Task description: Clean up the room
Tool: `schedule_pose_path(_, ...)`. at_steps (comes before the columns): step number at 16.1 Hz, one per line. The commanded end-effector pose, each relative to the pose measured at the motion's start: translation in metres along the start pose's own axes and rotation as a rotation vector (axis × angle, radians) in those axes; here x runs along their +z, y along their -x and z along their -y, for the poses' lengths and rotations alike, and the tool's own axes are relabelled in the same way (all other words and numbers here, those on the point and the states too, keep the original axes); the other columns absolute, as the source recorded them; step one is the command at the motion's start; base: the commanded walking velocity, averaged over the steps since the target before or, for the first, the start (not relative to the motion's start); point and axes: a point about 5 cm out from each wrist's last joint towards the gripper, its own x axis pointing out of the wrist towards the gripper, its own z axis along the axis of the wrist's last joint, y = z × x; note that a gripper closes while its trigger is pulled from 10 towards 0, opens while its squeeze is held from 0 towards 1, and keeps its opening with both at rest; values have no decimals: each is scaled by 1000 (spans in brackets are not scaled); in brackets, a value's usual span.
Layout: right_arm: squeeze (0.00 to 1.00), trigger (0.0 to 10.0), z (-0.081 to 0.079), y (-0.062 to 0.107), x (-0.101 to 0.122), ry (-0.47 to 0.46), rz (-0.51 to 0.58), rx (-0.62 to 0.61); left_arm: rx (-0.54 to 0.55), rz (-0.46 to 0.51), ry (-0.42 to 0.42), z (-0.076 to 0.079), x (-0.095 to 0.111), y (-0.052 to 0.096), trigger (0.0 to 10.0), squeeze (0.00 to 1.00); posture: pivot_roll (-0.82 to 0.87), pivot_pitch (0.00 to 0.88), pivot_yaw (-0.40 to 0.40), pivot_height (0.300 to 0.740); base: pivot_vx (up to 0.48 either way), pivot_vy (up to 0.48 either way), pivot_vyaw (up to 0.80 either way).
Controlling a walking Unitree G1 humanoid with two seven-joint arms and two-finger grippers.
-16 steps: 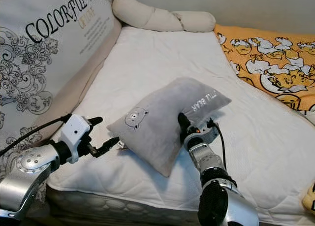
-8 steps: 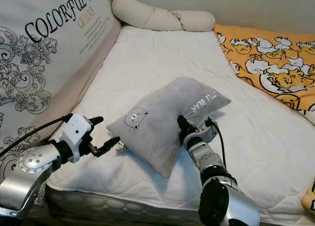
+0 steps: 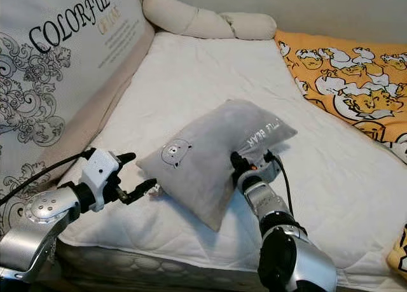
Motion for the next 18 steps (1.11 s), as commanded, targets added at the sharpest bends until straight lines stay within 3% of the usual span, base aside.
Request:
schedule_pose_path(1,0,0,-6,-3,-5,15,-27,-6,-30,14,8,-2,5,1,10000,659,126,0,-48,740,0,0,0)
schedule_pose_path(8,0,0,-3,-2,4,3,16,-30,-157,36,21,-9,18,12,10000,651,113,0,-40,740,0,0,0)
schedule_pose_path(11,0,0,-18,-7,8,32,9,23,-153,52,22,-7,24,18,10000,651,130,0,-53,740,0,0,0)
schedule_pose_path(14,0,0,-62,-18,17,93,11,145,-30,55,-4,-24,22,13,10000,655,113,0,-39,740,0,0,0)
schedule_pose_path(16,0,0,-105,-23,22,139,13,282,131,89,5,-43,28,11,10000,651,107,0,-38,740,0,0,0)
schedule_pose_path(17,0,0,-138,-25,24,190,4,377,277,126,34,-61,33,12,10000,643,107,0,-38,740,0,0,0)
schedule_pose_path(18,0,0,-156,-24,25,221,-7,432,354,139,61,-70,35,14,10000,639,105,0,-39,740,0,0,0)
